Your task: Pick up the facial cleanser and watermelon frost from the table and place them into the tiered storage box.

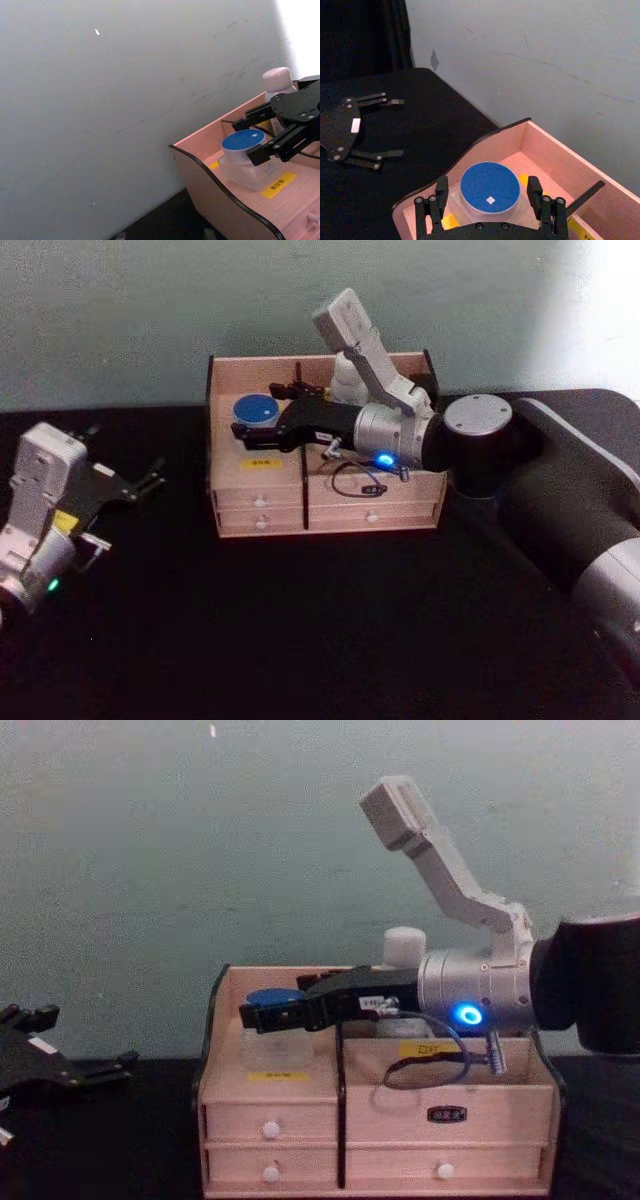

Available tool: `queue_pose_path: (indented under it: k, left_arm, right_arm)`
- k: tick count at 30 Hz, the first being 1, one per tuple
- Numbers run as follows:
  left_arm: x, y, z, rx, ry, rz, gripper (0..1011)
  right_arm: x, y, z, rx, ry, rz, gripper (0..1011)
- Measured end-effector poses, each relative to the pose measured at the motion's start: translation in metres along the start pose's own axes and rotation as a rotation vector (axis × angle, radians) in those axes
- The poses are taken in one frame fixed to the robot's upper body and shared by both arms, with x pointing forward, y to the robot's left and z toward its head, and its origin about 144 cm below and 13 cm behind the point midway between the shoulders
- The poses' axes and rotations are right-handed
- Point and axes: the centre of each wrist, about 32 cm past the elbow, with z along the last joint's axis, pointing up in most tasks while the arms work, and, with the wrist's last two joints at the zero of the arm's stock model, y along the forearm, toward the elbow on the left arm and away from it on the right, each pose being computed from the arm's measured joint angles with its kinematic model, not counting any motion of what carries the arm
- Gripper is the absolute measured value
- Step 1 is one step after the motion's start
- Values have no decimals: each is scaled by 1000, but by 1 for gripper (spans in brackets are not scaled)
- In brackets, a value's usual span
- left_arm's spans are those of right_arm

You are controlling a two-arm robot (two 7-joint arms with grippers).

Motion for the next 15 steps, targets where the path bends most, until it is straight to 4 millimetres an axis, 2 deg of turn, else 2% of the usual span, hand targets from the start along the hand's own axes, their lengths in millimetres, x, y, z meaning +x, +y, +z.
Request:
queue_pose_path:
  k: [6,15]
  left_arm:
    - [0,0,0,0,0,0,1001]
    - [0,0,0,0,0,0,1001]
  right_arm:
    - [1,-6,3,39,3,3,1002]
    - [-1,-24,18,136,-8,14,1002]
